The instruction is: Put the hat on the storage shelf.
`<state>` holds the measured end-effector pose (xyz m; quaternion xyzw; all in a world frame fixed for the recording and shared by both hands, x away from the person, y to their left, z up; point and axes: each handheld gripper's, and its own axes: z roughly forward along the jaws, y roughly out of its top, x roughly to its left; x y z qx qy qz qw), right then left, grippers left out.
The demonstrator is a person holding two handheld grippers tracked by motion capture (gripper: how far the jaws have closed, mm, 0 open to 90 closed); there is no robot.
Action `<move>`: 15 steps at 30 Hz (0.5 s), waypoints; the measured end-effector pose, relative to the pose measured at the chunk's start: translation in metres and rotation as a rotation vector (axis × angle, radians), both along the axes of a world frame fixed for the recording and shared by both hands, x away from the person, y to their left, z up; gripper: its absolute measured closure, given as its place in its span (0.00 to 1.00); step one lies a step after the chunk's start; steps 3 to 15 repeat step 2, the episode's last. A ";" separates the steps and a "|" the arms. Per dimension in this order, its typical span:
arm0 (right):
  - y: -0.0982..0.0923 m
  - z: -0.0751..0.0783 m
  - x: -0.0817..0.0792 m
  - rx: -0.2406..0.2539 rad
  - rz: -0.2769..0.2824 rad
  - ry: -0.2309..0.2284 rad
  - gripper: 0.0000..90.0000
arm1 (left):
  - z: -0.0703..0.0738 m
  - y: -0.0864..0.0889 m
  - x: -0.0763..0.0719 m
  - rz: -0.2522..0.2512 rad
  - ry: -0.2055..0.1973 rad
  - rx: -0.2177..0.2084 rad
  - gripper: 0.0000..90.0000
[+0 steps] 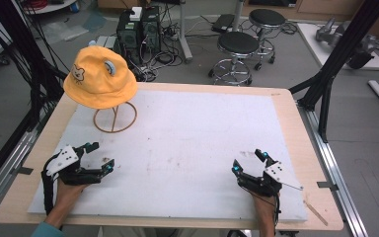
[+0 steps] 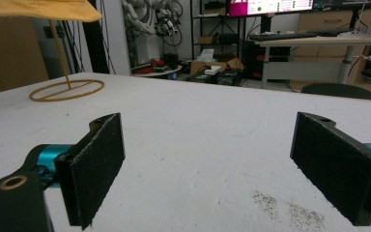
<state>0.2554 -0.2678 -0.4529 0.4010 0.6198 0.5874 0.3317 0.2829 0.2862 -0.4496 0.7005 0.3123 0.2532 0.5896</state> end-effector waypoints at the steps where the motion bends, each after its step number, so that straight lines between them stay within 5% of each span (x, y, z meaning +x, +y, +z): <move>1: 0.000 0.000 0.000 0.002 -0.001 0.002 0.12 | 0.000 0.000 0.000 0.003 0.001 -0.007 0.12; 15: 0.000 0.000 0.000 0.006 -0.001 0.007 0.12 | 0.000 0.001 0.000 0.006 0.000 -0.011 0.12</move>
